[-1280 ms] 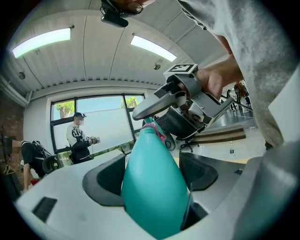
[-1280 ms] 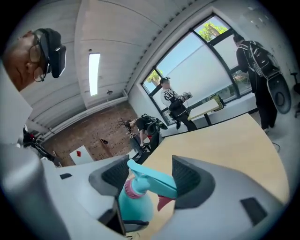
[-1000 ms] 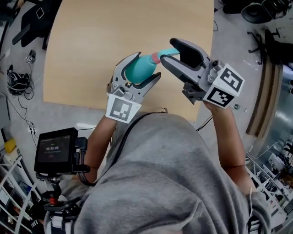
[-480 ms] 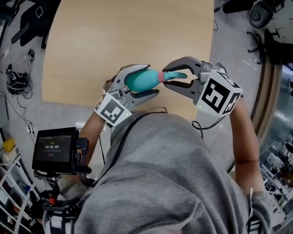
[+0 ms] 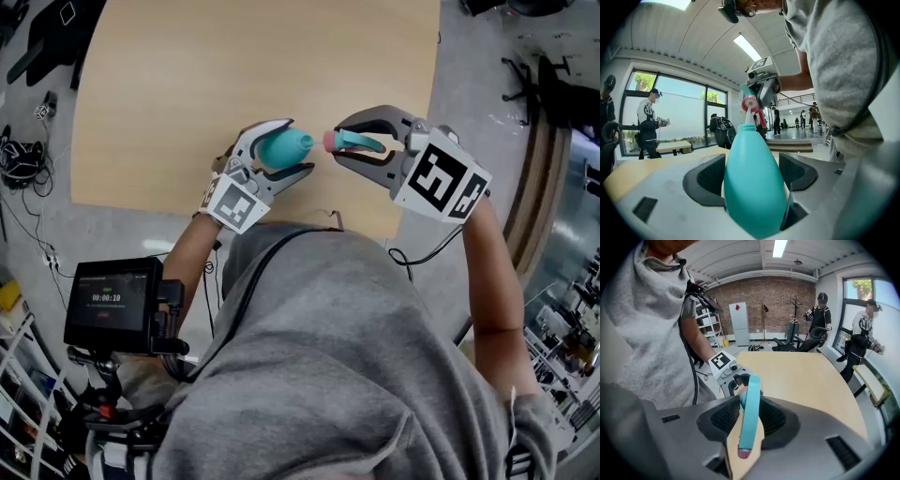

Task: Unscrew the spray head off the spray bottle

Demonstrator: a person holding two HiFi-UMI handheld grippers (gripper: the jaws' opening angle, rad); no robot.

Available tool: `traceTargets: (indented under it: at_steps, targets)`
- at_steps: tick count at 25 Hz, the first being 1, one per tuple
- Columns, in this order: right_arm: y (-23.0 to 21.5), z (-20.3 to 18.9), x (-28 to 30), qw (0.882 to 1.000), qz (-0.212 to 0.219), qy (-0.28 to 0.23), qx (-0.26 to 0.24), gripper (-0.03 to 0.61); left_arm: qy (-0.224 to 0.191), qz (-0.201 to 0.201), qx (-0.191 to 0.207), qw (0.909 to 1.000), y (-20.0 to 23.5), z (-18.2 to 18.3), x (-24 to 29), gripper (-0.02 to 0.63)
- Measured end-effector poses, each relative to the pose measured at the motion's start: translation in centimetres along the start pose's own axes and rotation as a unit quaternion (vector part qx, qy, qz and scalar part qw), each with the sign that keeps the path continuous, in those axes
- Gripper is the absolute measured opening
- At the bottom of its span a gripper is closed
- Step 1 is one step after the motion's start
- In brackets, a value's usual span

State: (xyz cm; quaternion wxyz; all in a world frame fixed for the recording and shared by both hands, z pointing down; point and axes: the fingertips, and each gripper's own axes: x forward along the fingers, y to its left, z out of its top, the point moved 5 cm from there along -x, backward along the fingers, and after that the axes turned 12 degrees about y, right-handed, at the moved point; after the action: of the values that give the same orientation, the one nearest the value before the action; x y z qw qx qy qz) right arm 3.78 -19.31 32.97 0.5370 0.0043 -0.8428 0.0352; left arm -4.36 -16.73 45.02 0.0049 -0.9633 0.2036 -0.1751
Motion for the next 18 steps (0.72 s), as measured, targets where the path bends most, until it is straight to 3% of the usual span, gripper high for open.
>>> traceTargets:
  at_steps: [11,18]
  targets:
    - [-0.5,-1.6,-0.1,0.994,-0.02,-0.024,0.1,0.127,0.069,0.032,-0.045,0.9961,-0.1,-7.6,0.6,0.357]
    - [-1.7,-2.8,-0.6,0.974,0.004,-0.102,0.2,0.129,0.064,0.041,-0.061,0.9952,0.5,-8.4,-0.8,0.357]
